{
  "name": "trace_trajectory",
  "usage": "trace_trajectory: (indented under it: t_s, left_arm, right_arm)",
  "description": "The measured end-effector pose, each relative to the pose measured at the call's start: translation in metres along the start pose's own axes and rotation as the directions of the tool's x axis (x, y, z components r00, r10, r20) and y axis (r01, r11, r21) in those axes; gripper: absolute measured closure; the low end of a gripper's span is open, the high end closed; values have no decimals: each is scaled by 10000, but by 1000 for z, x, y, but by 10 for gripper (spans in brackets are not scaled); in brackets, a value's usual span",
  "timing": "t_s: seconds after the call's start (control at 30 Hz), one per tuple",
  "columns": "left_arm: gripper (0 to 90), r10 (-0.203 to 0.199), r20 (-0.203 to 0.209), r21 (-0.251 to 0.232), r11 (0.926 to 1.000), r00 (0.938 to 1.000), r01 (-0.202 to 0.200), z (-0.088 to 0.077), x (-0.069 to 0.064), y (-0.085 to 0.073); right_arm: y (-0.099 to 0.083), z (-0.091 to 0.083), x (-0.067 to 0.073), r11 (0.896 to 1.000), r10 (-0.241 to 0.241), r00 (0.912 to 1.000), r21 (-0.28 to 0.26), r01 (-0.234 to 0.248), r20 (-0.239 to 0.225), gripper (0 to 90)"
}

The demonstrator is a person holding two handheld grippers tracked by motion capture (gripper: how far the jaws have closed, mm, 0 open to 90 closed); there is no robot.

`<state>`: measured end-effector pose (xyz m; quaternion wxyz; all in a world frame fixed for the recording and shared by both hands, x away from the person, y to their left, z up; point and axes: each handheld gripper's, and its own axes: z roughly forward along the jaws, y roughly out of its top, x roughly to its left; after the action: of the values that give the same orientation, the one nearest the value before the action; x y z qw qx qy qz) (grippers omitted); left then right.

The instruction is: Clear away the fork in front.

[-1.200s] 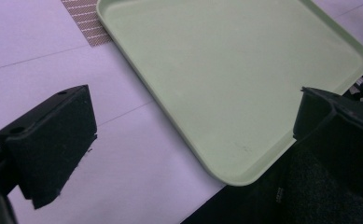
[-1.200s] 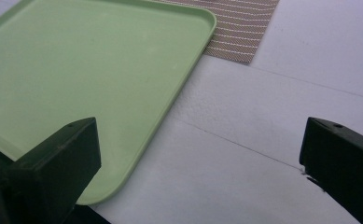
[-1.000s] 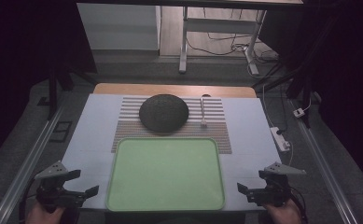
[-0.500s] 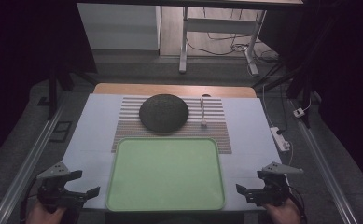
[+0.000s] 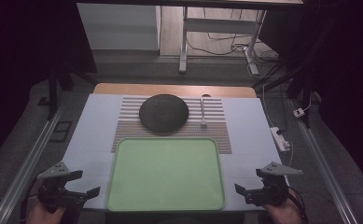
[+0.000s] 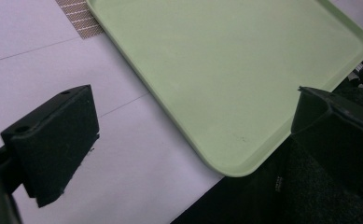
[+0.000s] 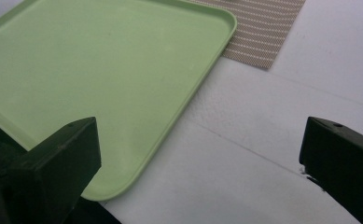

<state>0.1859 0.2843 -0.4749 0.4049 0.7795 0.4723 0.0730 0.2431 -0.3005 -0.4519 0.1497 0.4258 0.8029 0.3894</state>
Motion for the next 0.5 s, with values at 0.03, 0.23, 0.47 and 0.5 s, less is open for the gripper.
trace_trajectory:
  t_s: [0.03,0.23,0.47,0.5]
  left_arm:
    - [11,-4,-4,5,10000,10000,4,0,0,0]
    - [11,-37,-4,-12,10000,10000,37,0,0,0]
    - [10,-85,17,-89,9999,10000,85,-1,1,0]
    - [10,-91,20,-95,9999,10000,91,-1,1,0]
  right_arm:
    - [1,0,0,9999,-94,10000,-71,94,17,0]
    - [4,2,-2,9998,-172,9998,-69,171,-79,0]
    - [10,10,0,9996,-214,9987,-218,204,-469,0]
    - [10,10,0,9996,-214,9987,-218,204,-469,0]
